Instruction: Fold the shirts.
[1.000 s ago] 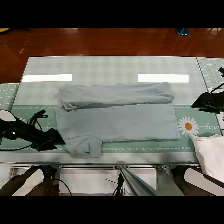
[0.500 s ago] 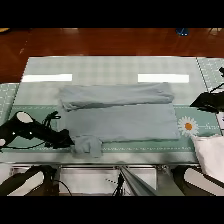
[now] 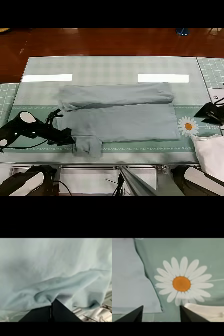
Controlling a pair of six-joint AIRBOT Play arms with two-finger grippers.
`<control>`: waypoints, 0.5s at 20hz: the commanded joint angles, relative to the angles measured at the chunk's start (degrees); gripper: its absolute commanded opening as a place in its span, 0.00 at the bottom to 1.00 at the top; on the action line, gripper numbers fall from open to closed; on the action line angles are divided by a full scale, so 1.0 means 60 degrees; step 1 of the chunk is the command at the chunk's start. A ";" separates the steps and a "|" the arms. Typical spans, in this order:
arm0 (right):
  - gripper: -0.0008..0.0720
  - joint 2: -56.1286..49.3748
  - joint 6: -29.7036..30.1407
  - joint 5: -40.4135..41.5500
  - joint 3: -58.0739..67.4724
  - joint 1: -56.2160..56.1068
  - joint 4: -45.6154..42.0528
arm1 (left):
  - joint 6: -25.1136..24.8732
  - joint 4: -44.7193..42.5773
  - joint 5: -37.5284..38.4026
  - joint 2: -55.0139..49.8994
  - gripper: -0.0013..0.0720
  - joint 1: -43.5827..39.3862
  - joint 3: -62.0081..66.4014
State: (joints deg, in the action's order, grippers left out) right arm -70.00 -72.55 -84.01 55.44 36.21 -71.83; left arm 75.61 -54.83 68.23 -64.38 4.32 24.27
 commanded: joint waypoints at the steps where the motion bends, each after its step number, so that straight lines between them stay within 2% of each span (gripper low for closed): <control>1: 0.76 -0.0004 0.0193 0.0055 -0.1290 0.0495 0.0437 | -0.0018 0.0080 0.0215 0.0820 0.05 0.0000 0.0047; 10: 0.74 -0.0004 0.0732 0.0936 -0.3304 0.0423 0.1934 | 0.0007 0.0237 0.0339 0.1140 0.05 0.0000 0.0051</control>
State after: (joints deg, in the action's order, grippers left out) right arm -70.00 -69.12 -80.90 38.74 38.98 -64.29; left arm 75.66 -53.87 70.04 -57.89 4.32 24.51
